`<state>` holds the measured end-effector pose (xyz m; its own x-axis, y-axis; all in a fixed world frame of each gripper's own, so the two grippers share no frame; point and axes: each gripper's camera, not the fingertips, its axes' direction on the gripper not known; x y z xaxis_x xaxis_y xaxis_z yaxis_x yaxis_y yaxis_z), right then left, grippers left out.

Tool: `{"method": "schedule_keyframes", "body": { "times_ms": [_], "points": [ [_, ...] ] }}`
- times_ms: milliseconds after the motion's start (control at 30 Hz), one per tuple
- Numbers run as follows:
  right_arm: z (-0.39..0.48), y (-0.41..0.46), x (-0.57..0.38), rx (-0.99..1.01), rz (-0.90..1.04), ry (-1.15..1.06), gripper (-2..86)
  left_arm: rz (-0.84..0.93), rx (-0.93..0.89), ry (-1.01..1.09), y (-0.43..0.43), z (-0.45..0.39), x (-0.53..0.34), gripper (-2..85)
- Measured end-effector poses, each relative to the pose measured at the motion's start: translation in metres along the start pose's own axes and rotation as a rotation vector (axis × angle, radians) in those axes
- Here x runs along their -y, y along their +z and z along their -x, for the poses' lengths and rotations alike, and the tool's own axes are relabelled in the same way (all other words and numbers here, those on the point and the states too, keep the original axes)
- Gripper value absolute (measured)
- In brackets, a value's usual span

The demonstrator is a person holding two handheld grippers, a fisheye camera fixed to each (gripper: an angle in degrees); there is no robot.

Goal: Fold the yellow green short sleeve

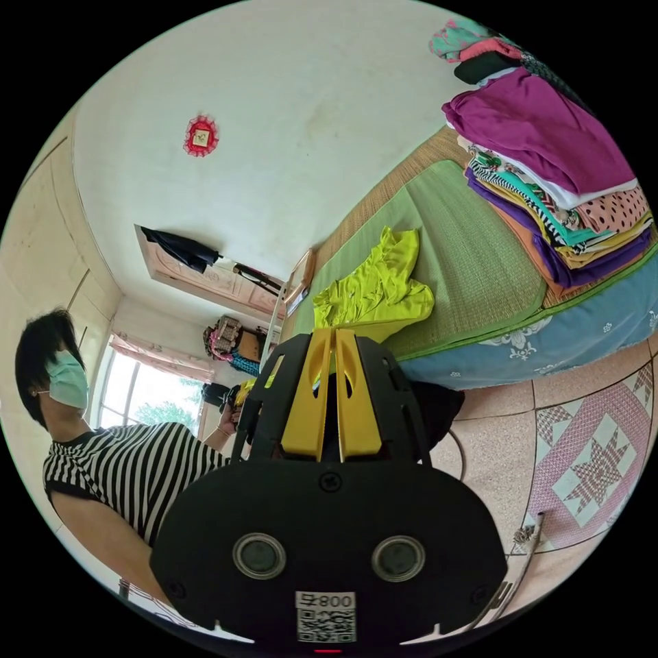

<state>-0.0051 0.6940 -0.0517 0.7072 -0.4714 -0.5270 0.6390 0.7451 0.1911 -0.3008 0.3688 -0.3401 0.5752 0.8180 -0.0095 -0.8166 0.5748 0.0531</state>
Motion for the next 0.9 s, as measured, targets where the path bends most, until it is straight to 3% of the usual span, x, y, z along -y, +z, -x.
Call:
{"method": "schedule_keyframes", "body": {
  "times_ms": [367, 900],
  "points": [
    [-0.014, 0.042, 0.095, 0.001, 0.034, -0.002, 0.5, -0.016, 0.003, 0.019, 0.034, -0.022, 0.092, 0.8],
    [-0.086, 0.183, 0.338, -0.07, 0.117, 0.007, 0.5, -0.038, 0.109, 0.026, 0.127, -0.02, 0.306, 0.8]
  ]
}}
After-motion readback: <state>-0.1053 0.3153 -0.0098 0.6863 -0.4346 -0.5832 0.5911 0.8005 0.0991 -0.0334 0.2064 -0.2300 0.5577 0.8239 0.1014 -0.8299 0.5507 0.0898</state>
